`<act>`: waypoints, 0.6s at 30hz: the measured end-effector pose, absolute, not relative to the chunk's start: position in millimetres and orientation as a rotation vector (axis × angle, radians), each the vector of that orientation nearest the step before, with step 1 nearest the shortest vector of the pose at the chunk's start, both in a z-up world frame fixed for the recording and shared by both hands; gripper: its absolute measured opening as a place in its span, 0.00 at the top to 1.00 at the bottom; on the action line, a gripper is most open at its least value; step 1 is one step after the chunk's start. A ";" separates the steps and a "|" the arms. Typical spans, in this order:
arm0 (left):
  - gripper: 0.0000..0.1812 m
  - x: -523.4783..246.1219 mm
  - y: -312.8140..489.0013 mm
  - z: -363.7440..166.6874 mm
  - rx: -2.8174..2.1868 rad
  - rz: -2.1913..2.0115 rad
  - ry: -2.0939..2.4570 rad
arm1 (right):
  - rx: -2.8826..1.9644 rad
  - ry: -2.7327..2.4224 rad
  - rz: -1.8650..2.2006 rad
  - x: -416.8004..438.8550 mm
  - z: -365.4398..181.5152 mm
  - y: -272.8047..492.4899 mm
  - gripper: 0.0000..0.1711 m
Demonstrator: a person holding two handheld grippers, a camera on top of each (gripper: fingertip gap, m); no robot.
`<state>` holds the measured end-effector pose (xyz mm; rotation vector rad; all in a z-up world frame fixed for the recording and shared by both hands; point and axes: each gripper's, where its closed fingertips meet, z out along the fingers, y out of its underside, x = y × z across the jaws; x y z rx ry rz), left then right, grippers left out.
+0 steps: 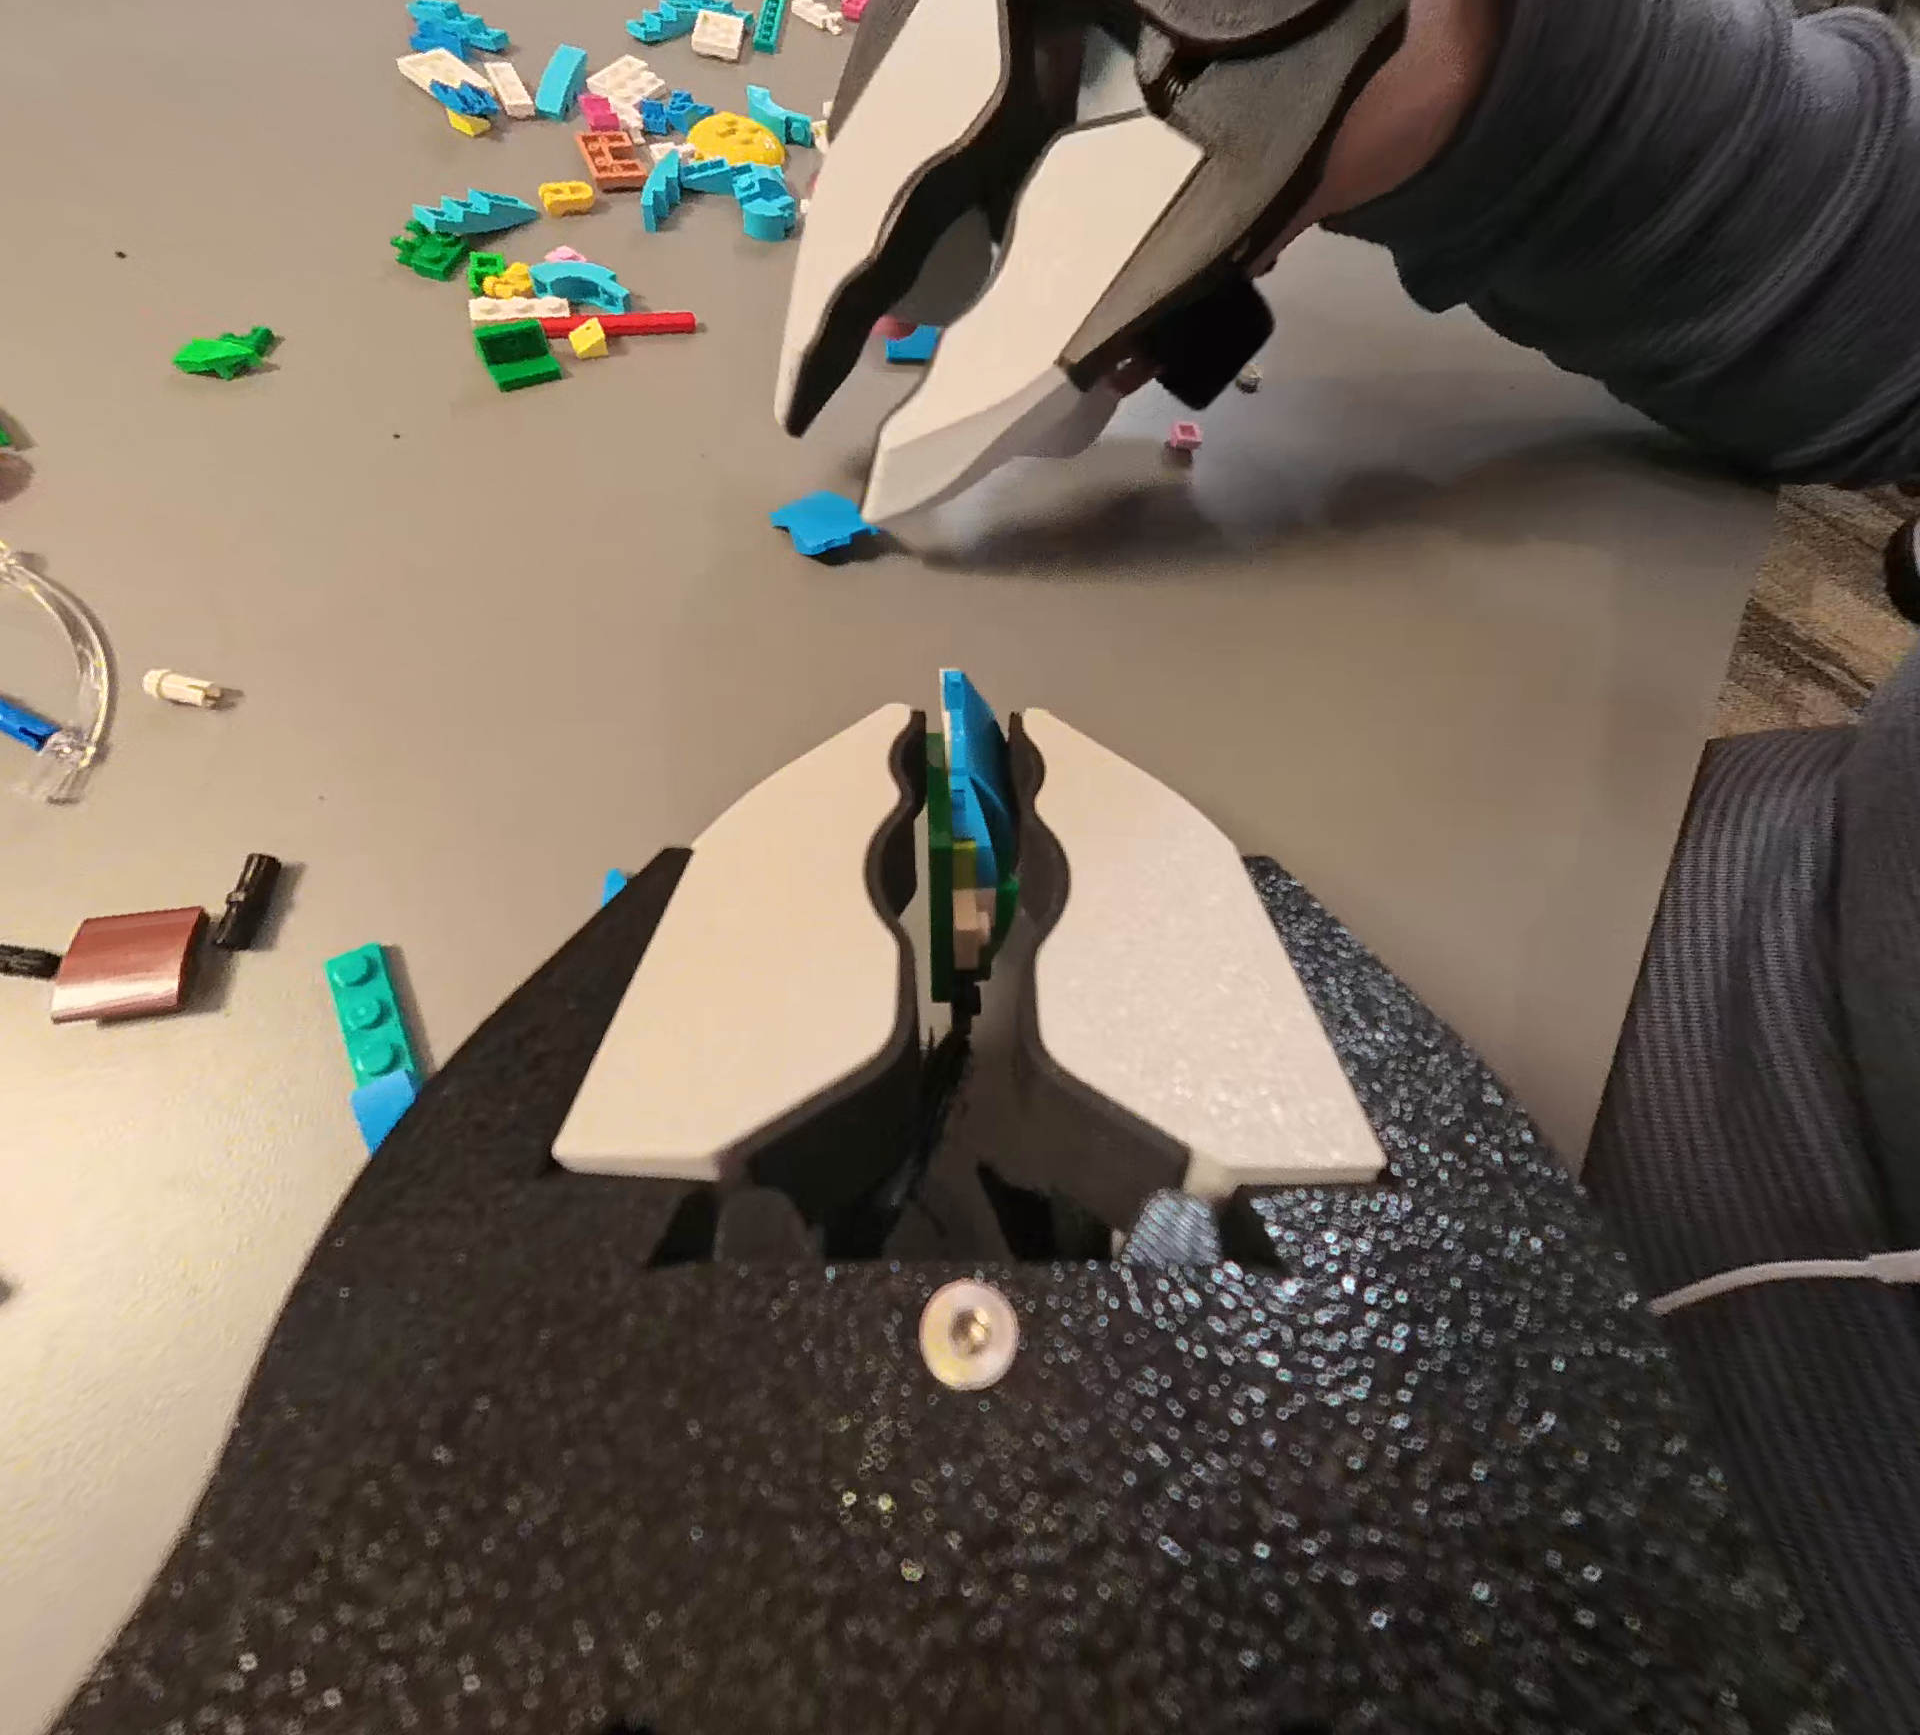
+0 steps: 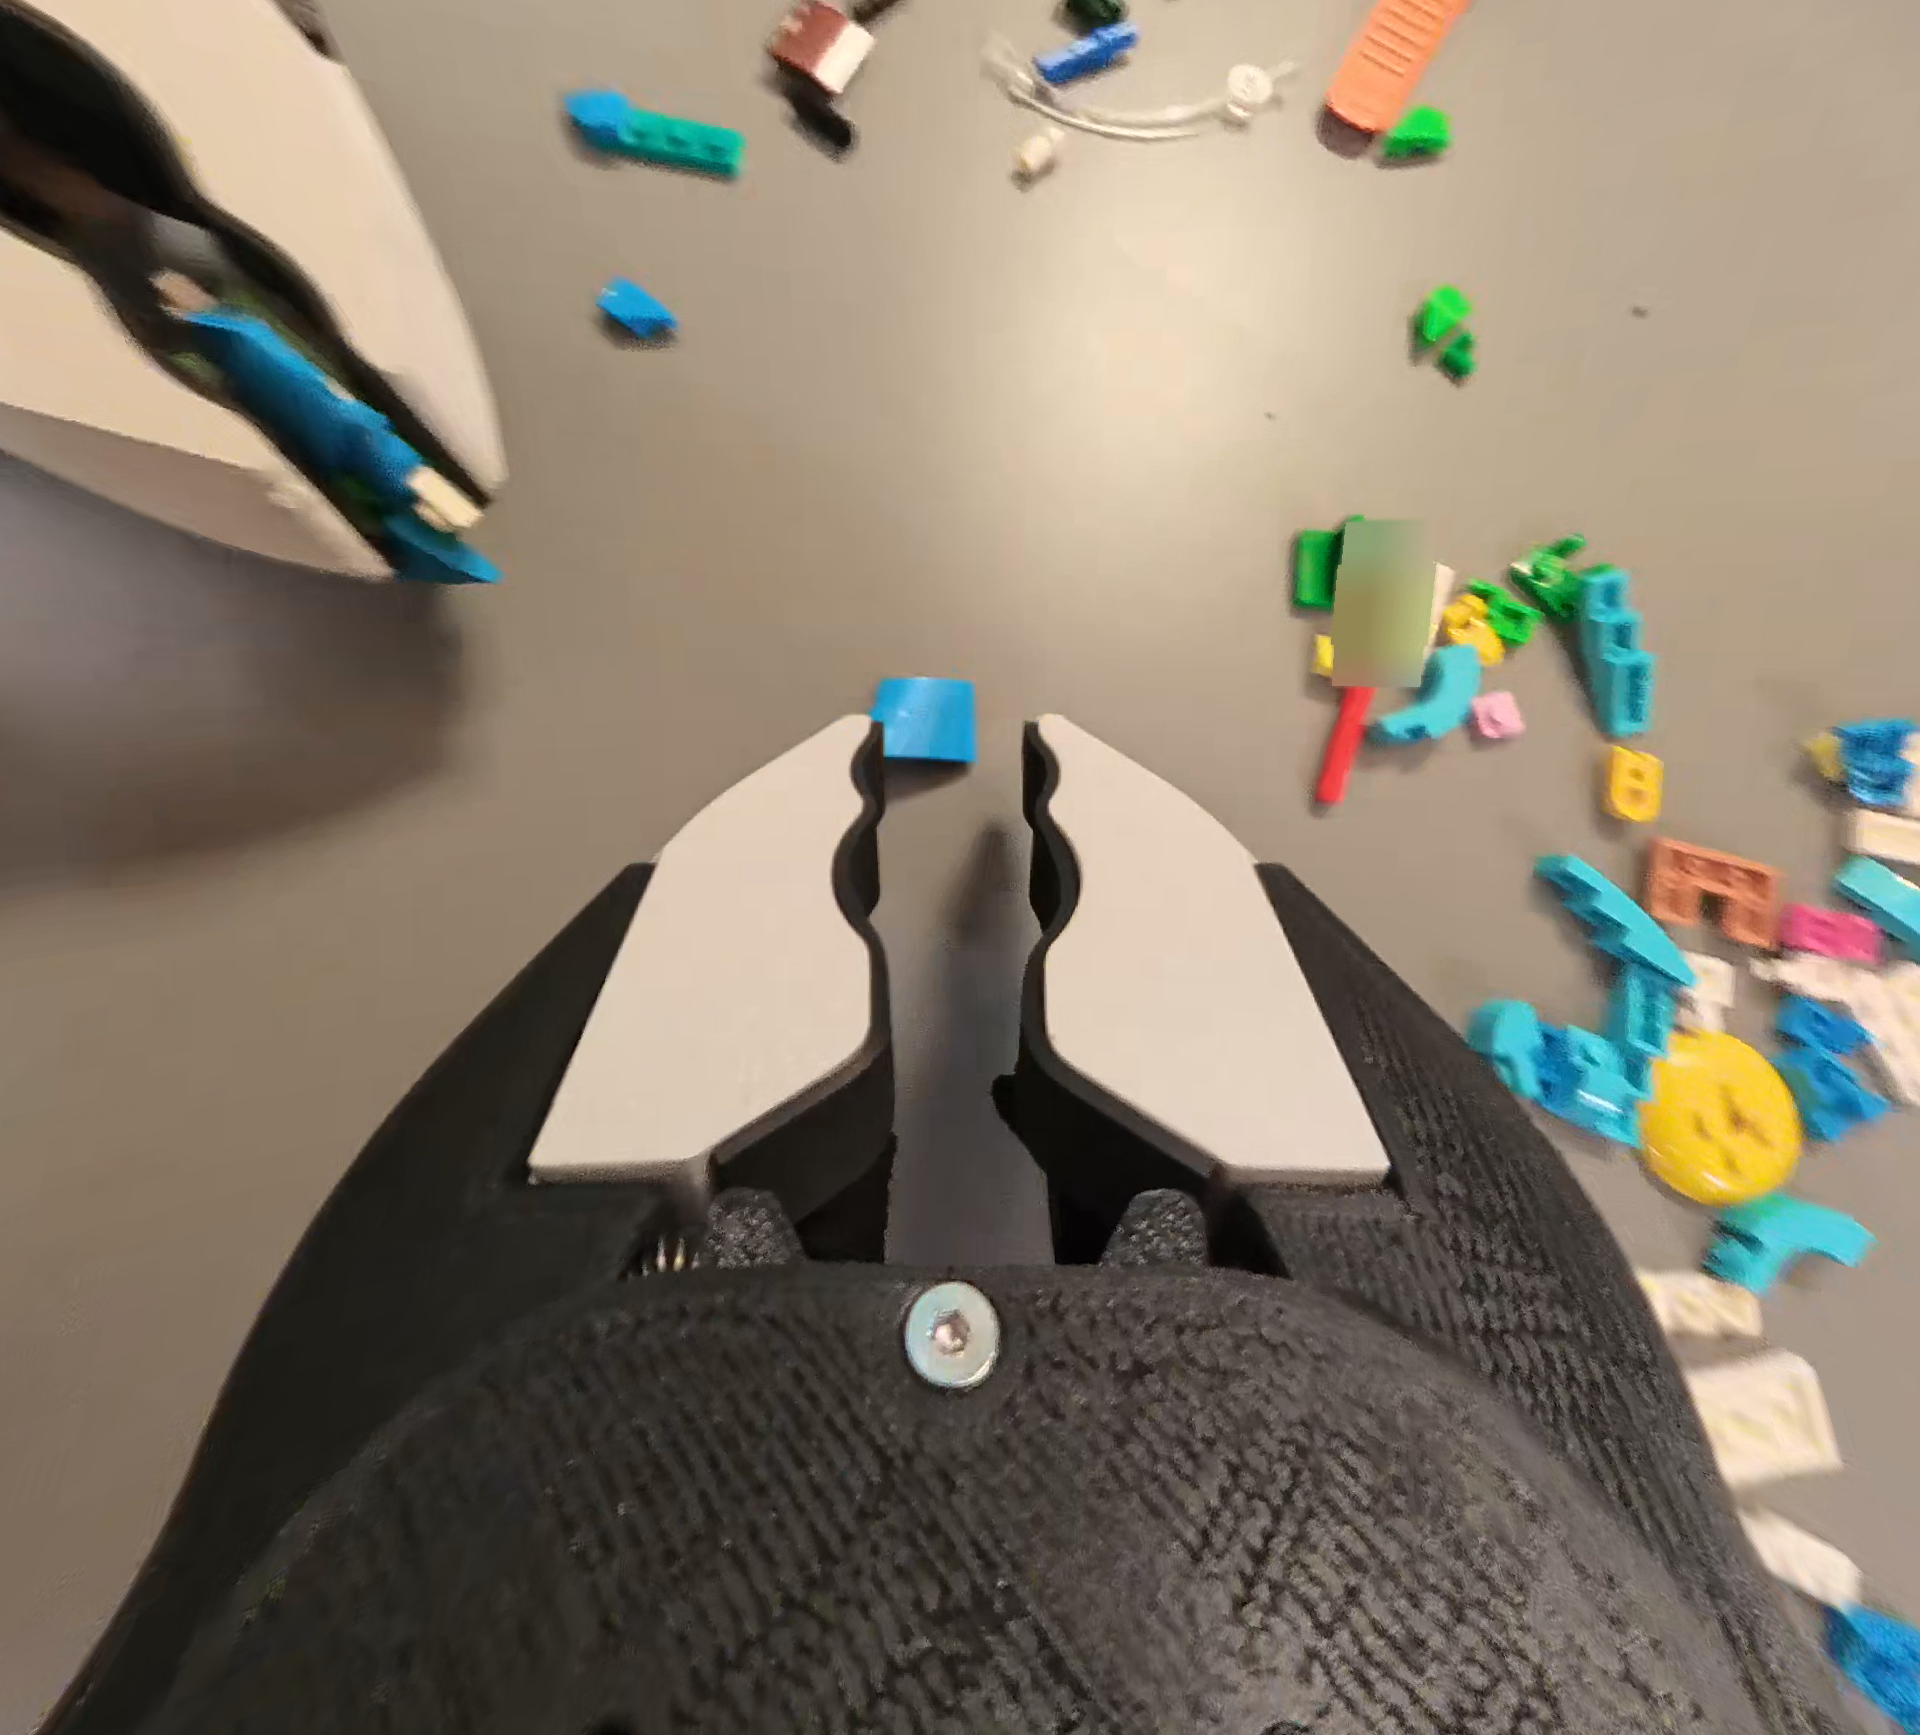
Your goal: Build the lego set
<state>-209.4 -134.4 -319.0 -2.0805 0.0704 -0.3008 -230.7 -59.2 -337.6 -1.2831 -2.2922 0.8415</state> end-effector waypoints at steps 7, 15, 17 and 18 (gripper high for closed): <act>0.92 -211.2 -135.2 -320.8 -2.085 -0.312 0.058 | -1.363 -2.389 0.865 -223.1 -342.7 -59.7 0.84; 0.92 -211.8 -134.8 -321.4 -2.082 -0.330 0.050 | -1.295 -2.399 0.879 -225.0 -339.8 -63.2 0.84; 0.92 -211.5 -135.4 -321.5 -2.082 -0.334 0.047 | -1.287 -2.374 0.902 -228.1 -337.5 -62.3 0.84; 0.92 -211.4 -135.5 -321.6 -2.083 -0.333 0.048 | -1.281 -2.372 0.918 -228.2 -336.6 -63.2 0.85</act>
